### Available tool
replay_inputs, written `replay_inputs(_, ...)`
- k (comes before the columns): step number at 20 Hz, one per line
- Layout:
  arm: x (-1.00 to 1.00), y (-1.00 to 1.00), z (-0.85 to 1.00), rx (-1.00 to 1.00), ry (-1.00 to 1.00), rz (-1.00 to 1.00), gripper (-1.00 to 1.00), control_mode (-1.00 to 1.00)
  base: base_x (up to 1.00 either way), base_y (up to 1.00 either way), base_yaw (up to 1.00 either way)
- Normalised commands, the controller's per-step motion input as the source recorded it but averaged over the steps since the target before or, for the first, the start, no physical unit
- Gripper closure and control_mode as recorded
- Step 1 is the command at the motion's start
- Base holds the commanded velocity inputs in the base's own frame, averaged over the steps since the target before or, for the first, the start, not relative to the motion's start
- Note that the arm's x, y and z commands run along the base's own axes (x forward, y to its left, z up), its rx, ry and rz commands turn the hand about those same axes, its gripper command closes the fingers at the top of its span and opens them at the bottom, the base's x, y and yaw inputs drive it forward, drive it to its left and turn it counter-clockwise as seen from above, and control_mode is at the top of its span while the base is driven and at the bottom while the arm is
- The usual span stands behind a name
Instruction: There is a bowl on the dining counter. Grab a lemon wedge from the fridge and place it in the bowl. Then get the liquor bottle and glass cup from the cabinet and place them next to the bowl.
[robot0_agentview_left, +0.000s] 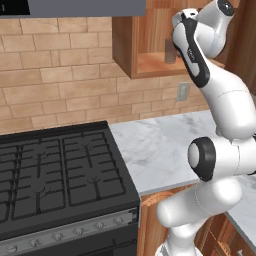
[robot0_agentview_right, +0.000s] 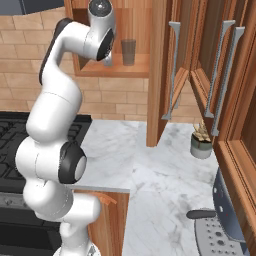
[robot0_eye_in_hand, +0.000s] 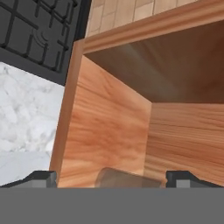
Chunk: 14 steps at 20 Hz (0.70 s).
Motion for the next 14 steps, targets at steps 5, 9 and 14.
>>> replay_inputs(5, 0.03, -0.11, -0.14, -0.01, -0.03, 0.0, -1.0, -1.0, 0.0, 0.0, 0.0)
replay_inputs(9, 0.11, -0.13, -0.09, 0.0, -0.02, 0.0, -1.0, -1.0, 0.0, 0.0, 0.0)
replay_inputs(14, 0.22, -0.12, -0.06, 0.0, -0.01, 0.0, -1.0, -1.0, 0.0, 0.0, 0.0)
